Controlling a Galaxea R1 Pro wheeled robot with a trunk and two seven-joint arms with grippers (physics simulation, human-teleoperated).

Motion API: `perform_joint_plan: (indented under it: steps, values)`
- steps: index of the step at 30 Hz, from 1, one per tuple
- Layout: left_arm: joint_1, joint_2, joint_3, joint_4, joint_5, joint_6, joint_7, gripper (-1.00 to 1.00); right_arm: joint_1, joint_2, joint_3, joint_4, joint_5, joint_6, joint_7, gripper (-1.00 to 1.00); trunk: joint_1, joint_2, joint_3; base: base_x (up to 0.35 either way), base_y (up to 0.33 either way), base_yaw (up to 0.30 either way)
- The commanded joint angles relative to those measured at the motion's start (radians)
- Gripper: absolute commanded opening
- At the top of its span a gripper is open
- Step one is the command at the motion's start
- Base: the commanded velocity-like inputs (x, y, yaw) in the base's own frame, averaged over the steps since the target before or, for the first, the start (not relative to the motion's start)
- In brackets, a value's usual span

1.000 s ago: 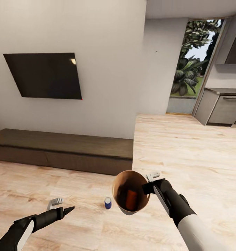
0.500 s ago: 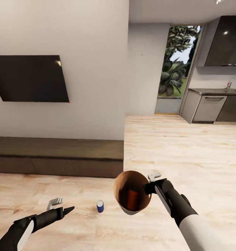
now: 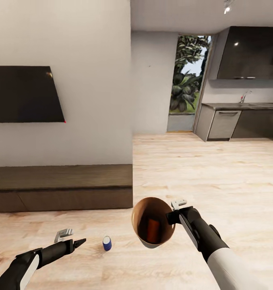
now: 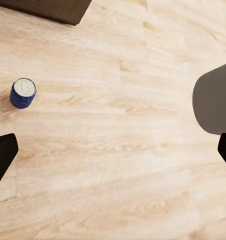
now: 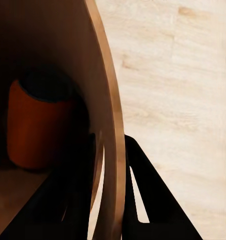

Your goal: Put the three can of soda from the living room inside the tash can in the kitchen.

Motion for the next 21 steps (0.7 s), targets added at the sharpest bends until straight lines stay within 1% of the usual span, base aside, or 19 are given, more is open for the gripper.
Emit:
perform_joint_plan:
  steps: [1, 6, 21]
  values:
    - [0.000, 0.000, 0.000, 0.000, 0.000, 0.000, 0.000, 1.00, 0.000, 0.000, -0.001, -0.001, -0.012, 0.000, 0.005, -1.00, 0.000, 0.000, 0.001, 0.161, 0.000, -0.107]
    - [0.000, 0.000, -0.001, 0.000, -0.001, 0.000, 0.001, 1.00, 0.000, 0.000, 0.000, -0.001, -0.012, 0.000, 0.005, -1.00, 0.000, 0.000, 0.002, 0.255, 0.000, -0.052]
    - [0.000, 0.000, 0.000, 0.002, -0.001, 0.000, 0.002, 1.00, 0.000, 0.000, -0.001, -0.001, -0.012, 0.000, 0.003, -1.00, 0.000, 0.000, 0.002, 0.337, 0.000, -0.004]
